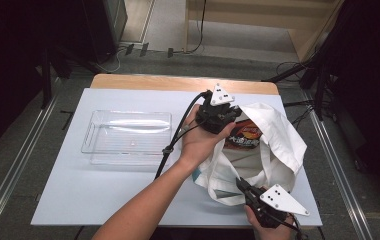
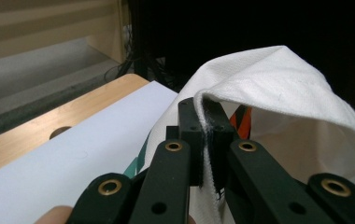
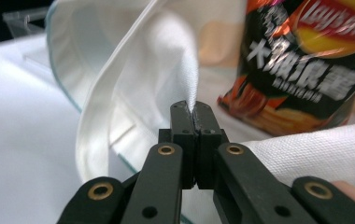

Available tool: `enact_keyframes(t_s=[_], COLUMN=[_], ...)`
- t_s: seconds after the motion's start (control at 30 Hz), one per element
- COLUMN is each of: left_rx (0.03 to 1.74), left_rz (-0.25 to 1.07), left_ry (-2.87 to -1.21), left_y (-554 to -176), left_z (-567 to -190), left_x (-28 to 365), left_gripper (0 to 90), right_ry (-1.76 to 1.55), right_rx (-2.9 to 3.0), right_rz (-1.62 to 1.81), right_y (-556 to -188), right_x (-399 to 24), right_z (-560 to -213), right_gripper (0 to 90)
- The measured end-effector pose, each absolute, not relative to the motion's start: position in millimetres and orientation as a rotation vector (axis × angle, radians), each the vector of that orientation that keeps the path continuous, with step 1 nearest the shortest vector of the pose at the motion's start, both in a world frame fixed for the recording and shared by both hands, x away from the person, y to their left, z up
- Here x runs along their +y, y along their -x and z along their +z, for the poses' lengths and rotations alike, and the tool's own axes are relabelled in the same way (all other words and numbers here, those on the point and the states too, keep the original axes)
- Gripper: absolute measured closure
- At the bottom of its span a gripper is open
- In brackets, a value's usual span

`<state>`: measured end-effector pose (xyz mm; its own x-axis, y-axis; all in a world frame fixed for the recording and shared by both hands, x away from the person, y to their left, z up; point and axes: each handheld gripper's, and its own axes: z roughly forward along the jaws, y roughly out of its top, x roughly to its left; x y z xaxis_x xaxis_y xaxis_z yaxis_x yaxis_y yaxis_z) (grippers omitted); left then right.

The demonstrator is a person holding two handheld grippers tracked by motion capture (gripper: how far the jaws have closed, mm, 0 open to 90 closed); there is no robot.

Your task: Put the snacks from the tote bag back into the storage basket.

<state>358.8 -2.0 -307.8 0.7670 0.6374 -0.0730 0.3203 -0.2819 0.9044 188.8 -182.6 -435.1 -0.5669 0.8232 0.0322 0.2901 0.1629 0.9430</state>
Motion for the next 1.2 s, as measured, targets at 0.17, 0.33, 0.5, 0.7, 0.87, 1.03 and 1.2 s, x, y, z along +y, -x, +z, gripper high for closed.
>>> enact_keyframes(t_s=[0.17,0.33,0.5,0.7,0.87,1.03,1.2], left_rx=[0.725,0.720,0.722,0.722,0.722,0.719,0.709], left_rz=[0.360,0.357,0.354,0.350,0.343,0.337,0.335], left_ry=[-1.898,-1.902,-1.905,-1.902,-1.900,-1.899,-1.896], left_y=[-358.9,-358.0,-357.7,-355.6,-354.6,-354.5,-352.8], left_z=[-311.7,-311.4,-310.8,-311.9,-312.5,-313.0,-313.8], left_x=[-7.4,-7.4,-6.5,-7.9,-6.5,-5.2,-3.4], left_gripper=[89.7,89.7,89.6,89.6,89.5,89.5,89.4], right_ry=[-1.155,-1.161,-1.235,-1.307,-1.359,-1.383,-1.406], right_rx=[1.898,1.764,1.567,1.443,1.522,1.566,1.549], right_rz=[1.478,1.542,1.504,1.427,1.334,1.173,1.122], right_y=[-197.7,-197.3,-207.9,-230.2,-256.0,-266.2,-264.2], right_x=[-191.8,-203.7,-221.5,-239.7,-234.6,-225.9,-231.8], right_z=[-436.6,-408.5,-378.9,-357.3,-360.0,-371.5,-381.2], right_gripper=[73.4,56.7,48.8,26.7,14.9,20.3,58.4])
